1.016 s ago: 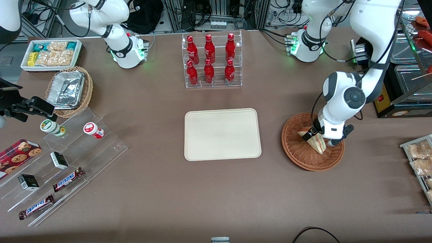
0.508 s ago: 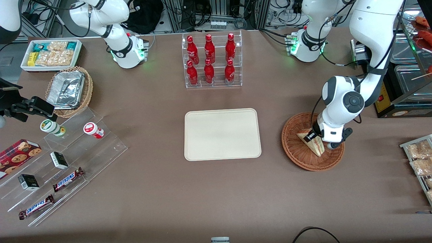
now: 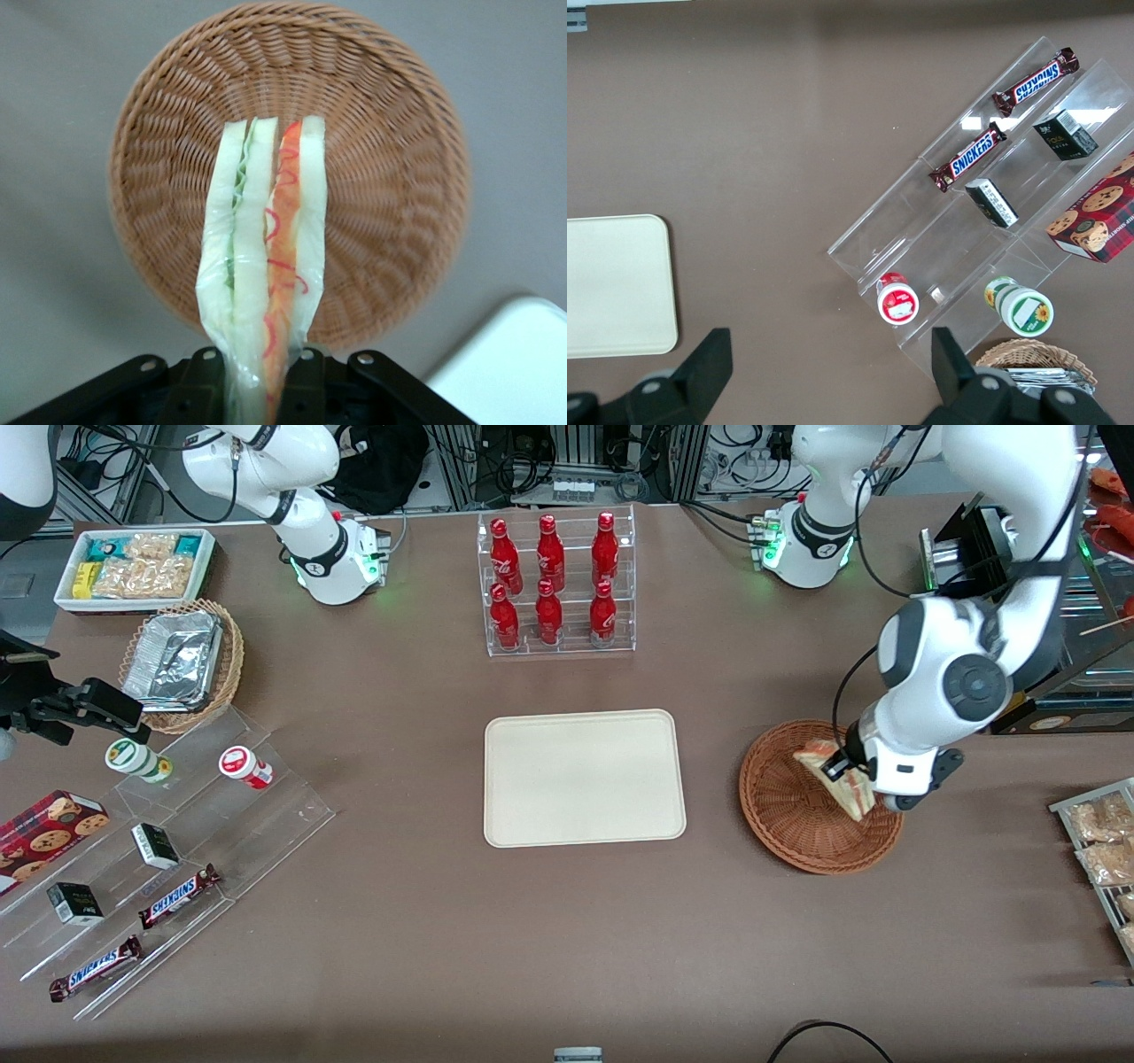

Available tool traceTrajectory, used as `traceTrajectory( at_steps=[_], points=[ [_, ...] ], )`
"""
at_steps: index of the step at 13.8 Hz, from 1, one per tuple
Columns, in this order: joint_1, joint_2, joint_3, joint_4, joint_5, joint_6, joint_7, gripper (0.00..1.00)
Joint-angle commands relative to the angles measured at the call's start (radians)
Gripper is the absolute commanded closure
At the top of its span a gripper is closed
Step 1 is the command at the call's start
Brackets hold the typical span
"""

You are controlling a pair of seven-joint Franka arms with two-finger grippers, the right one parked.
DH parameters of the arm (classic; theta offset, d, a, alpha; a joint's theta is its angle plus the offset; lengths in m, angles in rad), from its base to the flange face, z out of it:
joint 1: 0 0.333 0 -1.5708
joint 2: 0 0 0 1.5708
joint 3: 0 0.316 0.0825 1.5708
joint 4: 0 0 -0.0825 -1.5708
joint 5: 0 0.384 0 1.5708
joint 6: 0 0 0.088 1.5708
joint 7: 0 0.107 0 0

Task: Place sandwich from basket to tray
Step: 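Close the left gripper on the wrapped sandwich and lift it, then carry the sandwich with the left gripper over the cream tray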

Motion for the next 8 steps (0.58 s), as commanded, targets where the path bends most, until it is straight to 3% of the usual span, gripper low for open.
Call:
traceTrajectory(
  at_steps=[1, 4, 8],
  points=[
    [-0.010, 0.050, -0.094, 0.235, 0.004, -0.203, -0.066, 0.90],
    [-0.050, 0.133, -0.188, 0.342, 0.000, -0.209, -0.058, 0.90],
    [-0.229, 0.263, -0.200, 0.458, 0.004, -0.199, -0.062, 0.90]
  ],
)
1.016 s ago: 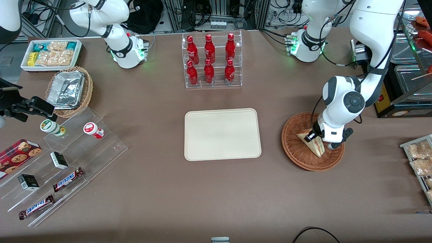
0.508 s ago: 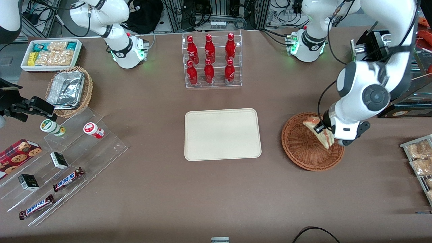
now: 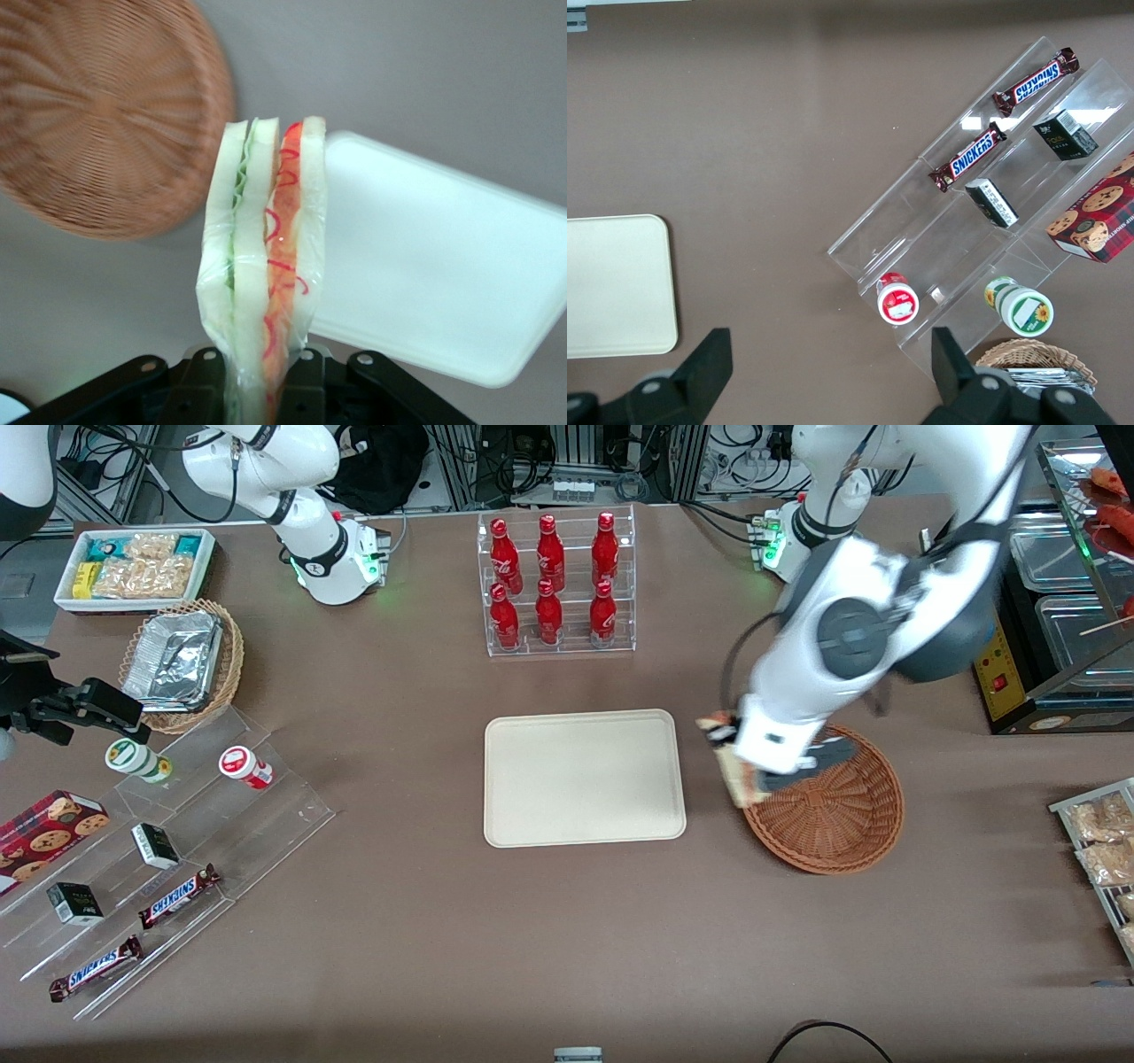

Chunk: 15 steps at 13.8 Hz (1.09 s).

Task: Place sandwich from basket to tray
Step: 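Carry the sandwich with the left gripper over the cream tray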

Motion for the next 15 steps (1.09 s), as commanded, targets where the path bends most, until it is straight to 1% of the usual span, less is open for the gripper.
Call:
traceTrajectory(
  at_steps=[1, 2, 3, 5, 7, 10, 12, 15],
  points=[
    [-0.105, 0.126, 0.001, 0.122, 0.007, -0.010, -0.009, 0.90],
    [-0.140, 0.161, 0.001, 0.138, 0.013, 0.030, -0.012, 0.90],
    [-0.184, 0.190, 0.002, 0.139, 0.034, 0.073, -0.029, 0.90],
    [-0.223, 0.247, 0.005, 0.143, 0.046, 0.112, -0.037, 0.90],
    [-0.272, 0.295, 0.007, 0.141, 0.088, 0.187, -0.047, 0.90],
    [-0.298, 0.384, 0.007, 0.143, 0.193, 0.283, -0.101, 0.90],
    [-0.314, 0.424, 0.007, 0.143, 0.241, 0.322, -0.129, 0.90],
    [-0.324, 0.450, 0.007, 0.143, 0.249, 0.330, -0.129, 0.89]
  ],
)
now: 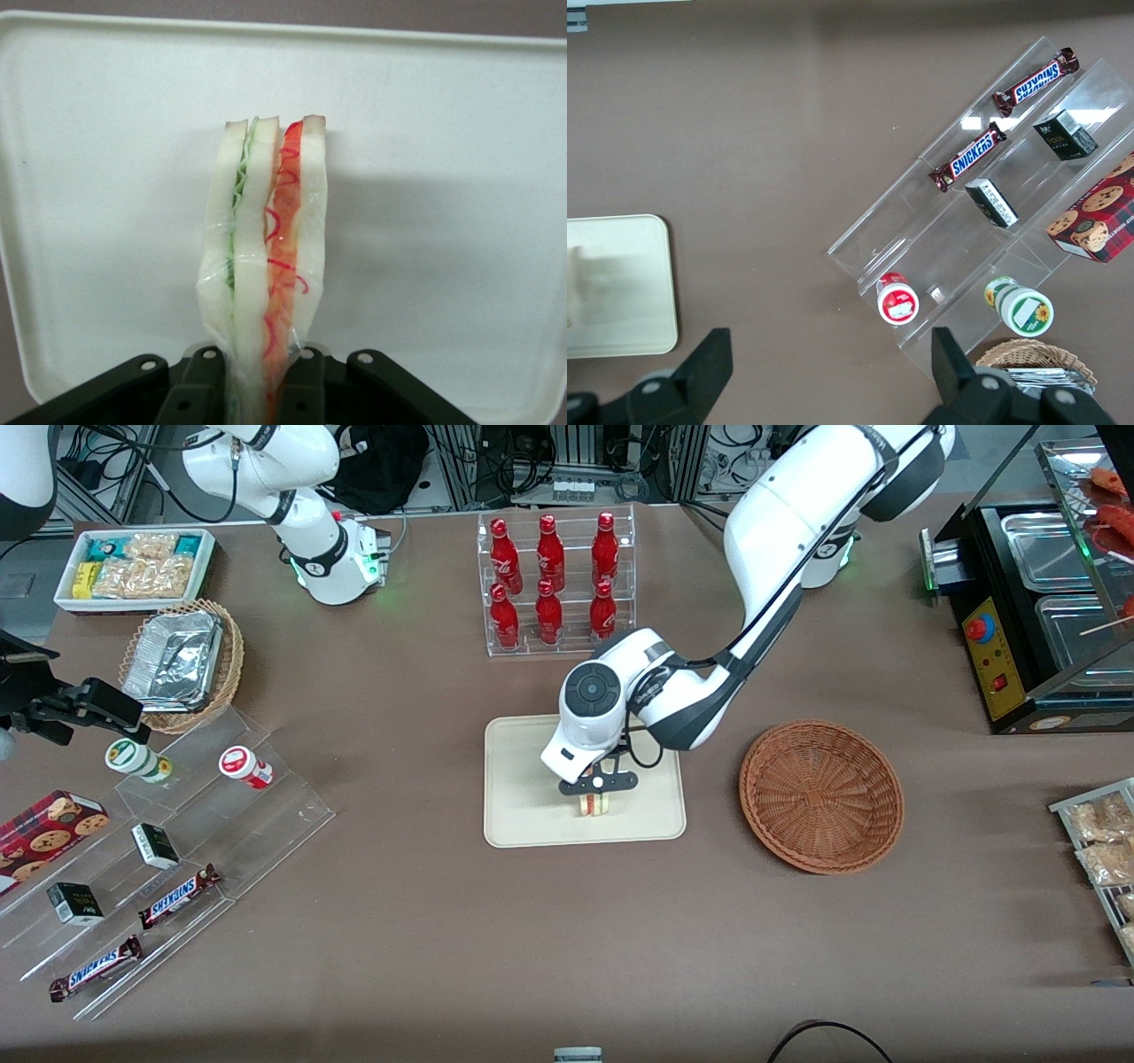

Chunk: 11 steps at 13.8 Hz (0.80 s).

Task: Place sandwich from basket to tray
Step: 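Carry the sandwich with the left gripper over the cream tray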

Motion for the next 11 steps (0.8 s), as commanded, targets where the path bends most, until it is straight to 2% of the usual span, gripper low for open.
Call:
traceTrajectory(
  at_steps=[1, 2, 3, 4, 5, 6, 7, 11],
  points=[
    [-0.026, 0.029, 0.007, 0.036, 0.023, 0.001, -0.029, 0.88],
    [-0.026, 0.033, 0.007, 0.036, 0.025, 0.006, -0.029, 0.86],
    [-0.026, 0.039, 0.007, 0.036, 0.025, 0.009, -0.027, 0.80],
    [-0.026, 0.041, 0.007, 0.036, 0.025, 0.015, -0.026, 0.61],
    [-0.026, 0.041, 0.007, 0.036, 0.025, 0.021, -0.023, 0.31],
    [-0.026, 0.041, 0.007, 0.036, 0.026, 0.021, -0.020, 0.10],
    [-0.026, 0.038, 0.007, 0.036, 0.026, 0.020, -0.020, 0.01],
    [-0.022, -0.006, 0.007, 0.034, 0.026, 0.009, -0.024, 0.01]
  ],
)
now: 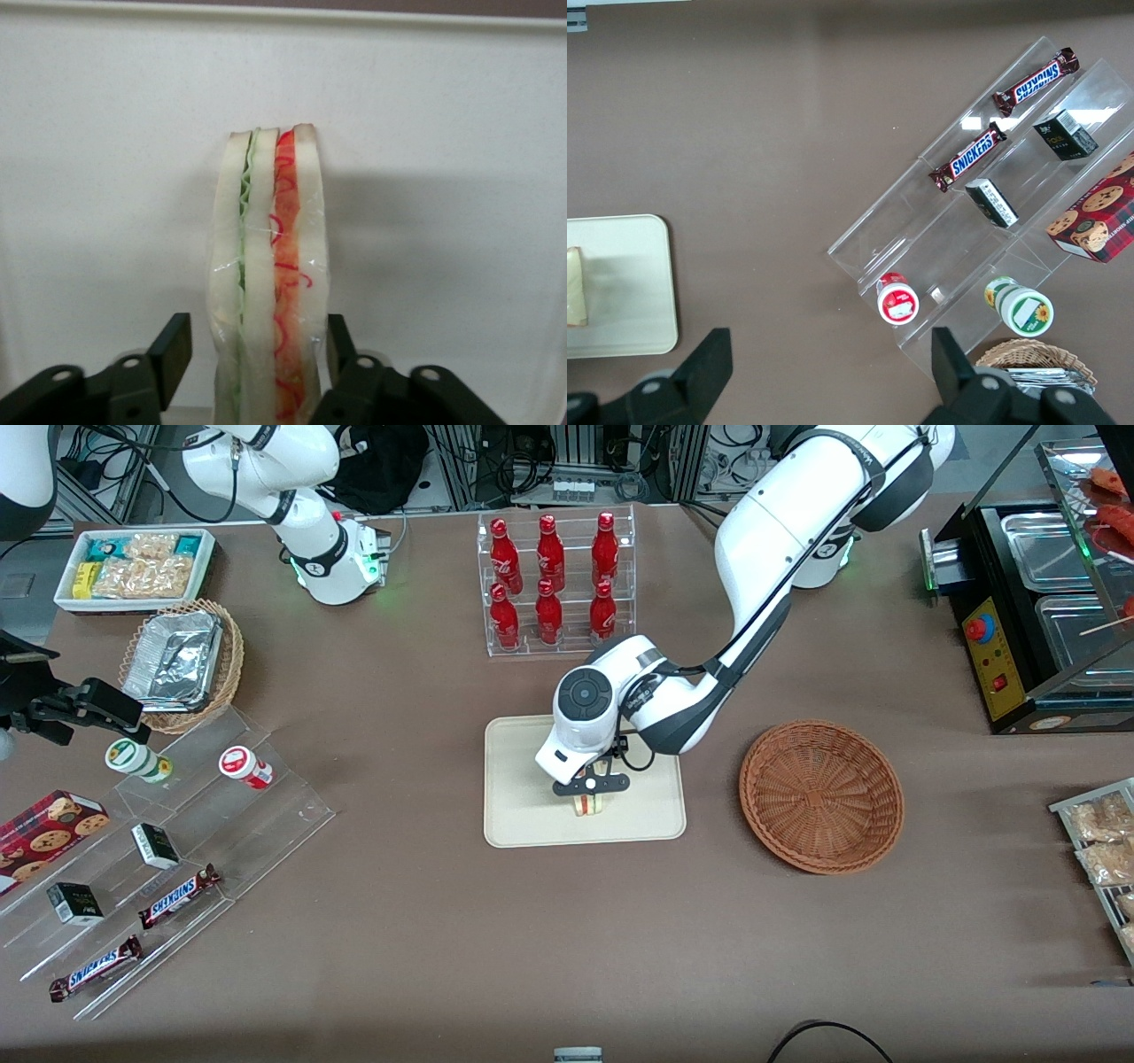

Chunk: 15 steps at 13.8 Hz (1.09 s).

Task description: Place sandwich from basket to tray

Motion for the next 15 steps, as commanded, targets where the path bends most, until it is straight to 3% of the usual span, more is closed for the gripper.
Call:
traceTrajectory(
  at_steps=[1, 4, 6, 8, 12, 15],
  points=[
    [-0.006, -0.058, 0.007, 0.012, 0.013, -0.026, -0.027, 0.01],
    [0.003, -0.151, 0.009, 0.012, -0.001, -0.123, -0.032, 0.00],
    [0.069, -0.229, 0.004, 0.008, -0.007, -0.182, -0.033, 0.00],
    [0.095, -0.310, 0.009, 0.007, -0.054, -0.254, -0.030, 0.00],
    [0.271, -0.495, 0.005, -0.001, -0.071, -0.443, -0.059, 0.00],
    [0.394, -0.593, 0.005, -0.001, -0.108, -0.602, 0.136, 0.00]
  ],
)
